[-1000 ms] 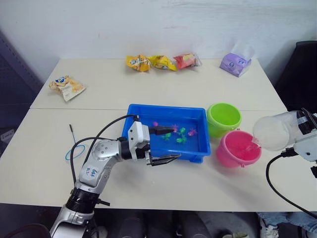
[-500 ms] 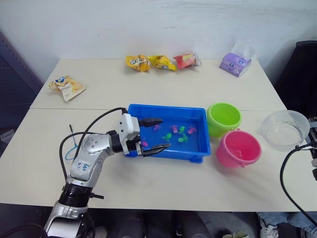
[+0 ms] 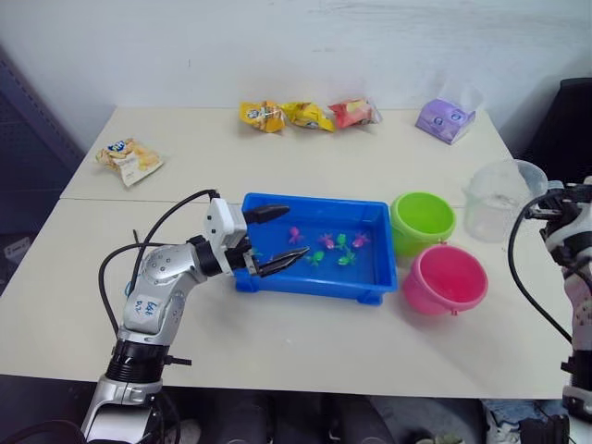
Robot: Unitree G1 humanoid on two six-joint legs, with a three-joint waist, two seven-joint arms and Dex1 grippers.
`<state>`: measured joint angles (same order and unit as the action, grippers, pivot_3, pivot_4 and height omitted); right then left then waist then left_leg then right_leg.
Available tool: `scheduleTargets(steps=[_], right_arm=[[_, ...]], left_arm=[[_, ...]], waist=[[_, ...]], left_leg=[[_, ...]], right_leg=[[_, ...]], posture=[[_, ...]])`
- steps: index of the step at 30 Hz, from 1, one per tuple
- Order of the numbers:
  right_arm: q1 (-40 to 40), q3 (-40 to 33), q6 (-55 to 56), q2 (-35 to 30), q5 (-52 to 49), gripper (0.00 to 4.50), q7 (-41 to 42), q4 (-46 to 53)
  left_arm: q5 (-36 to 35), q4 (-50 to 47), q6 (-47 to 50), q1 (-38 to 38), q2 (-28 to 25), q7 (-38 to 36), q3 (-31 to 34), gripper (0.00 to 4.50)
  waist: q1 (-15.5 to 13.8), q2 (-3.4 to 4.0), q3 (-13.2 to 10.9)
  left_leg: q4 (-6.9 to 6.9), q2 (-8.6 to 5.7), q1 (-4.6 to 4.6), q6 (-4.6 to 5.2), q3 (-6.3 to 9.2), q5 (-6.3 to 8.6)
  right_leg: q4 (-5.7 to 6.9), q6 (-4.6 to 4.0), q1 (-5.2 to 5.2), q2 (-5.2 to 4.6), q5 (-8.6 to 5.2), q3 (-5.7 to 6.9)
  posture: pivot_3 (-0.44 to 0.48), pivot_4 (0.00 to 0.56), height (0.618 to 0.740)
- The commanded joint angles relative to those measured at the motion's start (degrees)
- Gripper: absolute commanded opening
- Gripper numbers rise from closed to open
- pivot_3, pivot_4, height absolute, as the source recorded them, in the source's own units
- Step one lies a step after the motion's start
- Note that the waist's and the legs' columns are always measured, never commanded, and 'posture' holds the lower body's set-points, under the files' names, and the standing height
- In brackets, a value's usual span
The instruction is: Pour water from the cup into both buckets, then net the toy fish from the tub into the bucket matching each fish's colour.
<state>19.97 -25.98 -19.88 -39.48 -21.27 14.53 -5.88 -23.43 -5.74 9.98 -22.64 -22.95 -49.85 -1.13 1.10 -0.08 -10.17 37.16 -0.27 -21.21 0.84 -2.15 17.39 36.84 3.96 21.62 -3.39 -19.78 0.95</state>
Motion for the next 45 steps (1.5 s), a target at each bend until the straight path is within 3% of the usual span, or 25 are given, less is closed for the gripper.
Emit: scheduleTargets(steps=[1, 5, 10, 19, 45], right_arm=[[2.86, 2.22, 4.94, -2.84, 4.70, 0.05, 1.65, -2.49], [5.65, 8.62, 13.34, -6.35, 13.20, 0.05, 3.65, -7.96], [8.53, 11.40, 20.77, -7.45, 18.41, 0.05, 3.08, -11.97], [9.34, 16.07, 37.02, -9.87, 32.11, 0.05, -4.37, -14.70], [11.27, 21.14, 53.78, -14.58, 53.79, 0.05, -23.02, -18.17]], left_arm=[[-0.16, -1.87, -0.56, 0.03, -0.09, 0.76, 0.72, 4.50], [0.01, -2.31, -0.63, 0.58, -0.20, 1.13, 0.57, 4.50], [0.41, -2.69, -0.87, 1.40, -0.34, 1.65, 0.46, 4.50], [0.29, -2.83, -0.83, 1.82, -0.54, 1.69, 0.61, 4.50], [-3.38, -6.24, 3.65, 3.41, 0.06, 0.85, 0.23, 4.50]], waist=[[-0.02, 0.00, 0.00], [0.17, 0.00, 0.00], [0.34, -0.03, -0.02], [0.45, -0.04, -0.02], [0.45, -0.05, -0.03]], left_leg=[[-0.01, 0.00, 0.00, 0.00, 0.00, 0.00], [-0.01, 0.00, 0.01, 0.01, -0.02, 0.00], [0.01, 0.00, 0.02, 0.01, -0.01, -0.01], [0.01, 0.00, 0.01, -0.03, -0.01, -0.03], [0.03, 0.00, 0.03, -0.12, -0.02, -0.10]], right_leg=[[0.00, 0.00, 0.00, 0.00, 0.00, 0.00], [-0.01, 0.00, 0.00, 0.00, 0.00, -0.01], [0.01, 0.00, 0.00, 0.01, 0.00, 0.00], [0.01, 0.00, 0.01, 0.00, 0.00, 0.00], [0.03, 0.00, 0.01, 0.01, 0.00, -0.02]], posture=[[0.000, 0.150, 0.740], [0.000, 0.150, 0.740], [0.000, 0.150, 0.740], [0.000, 0.150, 0.740], [0.000, 0.150, 0.740]])
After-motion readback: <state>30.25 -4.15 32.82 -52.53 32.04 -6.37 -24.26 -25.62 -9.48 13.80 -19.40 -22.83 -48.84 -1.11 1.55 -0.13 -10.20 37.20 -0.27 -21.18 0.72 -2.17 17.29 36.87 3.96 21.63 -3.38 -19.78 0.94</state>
